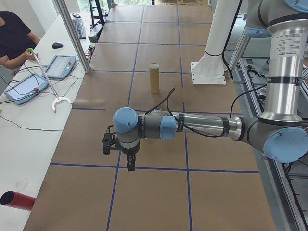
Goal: Collect badminton balls into bucket
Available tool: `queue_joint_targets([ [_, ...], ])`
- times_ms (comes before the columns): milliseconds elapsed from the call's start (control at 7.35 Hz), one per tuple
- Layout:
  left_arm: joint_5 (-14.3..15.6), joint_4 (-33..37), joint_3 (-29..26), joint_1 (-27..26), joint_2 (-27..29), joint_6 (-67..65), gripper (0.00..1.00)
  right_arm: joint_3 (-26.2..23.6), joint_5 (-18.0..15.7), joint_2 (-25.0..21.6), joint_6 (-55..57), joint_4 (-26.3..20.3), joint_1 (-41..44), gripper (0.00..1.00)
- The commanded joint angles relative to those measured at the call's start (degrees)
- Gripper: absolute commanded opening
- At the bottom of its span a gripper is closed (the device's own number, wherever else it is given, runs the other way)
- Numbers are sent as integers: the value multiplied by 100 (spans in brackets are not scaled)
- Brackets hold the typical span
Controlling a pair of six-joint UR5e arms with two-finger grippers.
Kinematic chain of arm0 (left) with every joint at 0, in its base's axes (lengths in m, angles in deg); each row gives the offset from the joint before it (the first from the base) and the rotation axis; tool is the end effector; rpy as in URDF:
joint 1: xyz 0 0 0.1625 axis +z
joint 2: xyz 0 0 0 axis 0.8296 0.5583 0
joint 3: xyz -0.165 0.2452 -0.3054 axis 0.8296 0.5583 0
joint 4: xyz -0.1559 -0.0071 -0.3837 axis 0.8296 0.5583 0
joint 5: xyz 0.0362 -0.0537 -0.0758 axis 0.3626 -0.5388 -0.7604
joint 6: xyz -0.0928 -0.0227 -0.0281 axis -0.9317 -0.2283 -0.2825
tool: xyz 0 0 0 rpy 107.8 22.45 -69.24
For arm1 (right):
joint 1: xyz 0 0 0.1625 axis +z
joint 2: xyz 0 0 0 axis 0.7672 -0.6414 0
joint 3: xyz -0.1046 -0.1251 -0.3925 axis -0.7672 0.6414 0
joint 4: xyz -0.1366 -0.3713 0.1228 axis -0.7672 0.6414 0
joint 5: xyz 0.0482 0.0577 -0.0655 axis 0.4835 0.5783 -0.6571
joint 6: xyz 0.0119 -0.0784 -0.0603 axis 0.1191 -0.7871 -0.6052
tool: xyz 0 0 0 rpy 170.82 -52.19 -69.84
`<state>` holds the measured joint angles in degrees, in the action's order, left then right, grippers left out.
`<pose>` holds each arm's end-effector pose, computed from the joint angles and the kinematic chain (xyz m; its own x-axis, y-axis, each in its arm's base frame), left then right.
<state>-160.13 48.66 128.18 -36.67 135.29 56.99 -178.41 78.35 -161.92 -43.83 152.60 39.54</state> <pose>-0.0868 -0.4837 0.6189 0.7101 -0.0844 -0.6990 0.0978 0.9950 -0.0208 0.0641 -0.4625 0.6676 0.7438 0.0454 0.6669 -0.0555 0.9984 -0.0061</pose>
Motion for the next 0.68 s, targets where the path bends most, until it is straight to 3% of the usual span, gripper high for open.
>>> queue_joint_targets([
  [0,31,158,45,0,-32,8,100,0,0,0,0,0,0,100],
  [544,32,168,334,44,380,-80,100,0,0,0,0,0,0,100],
])
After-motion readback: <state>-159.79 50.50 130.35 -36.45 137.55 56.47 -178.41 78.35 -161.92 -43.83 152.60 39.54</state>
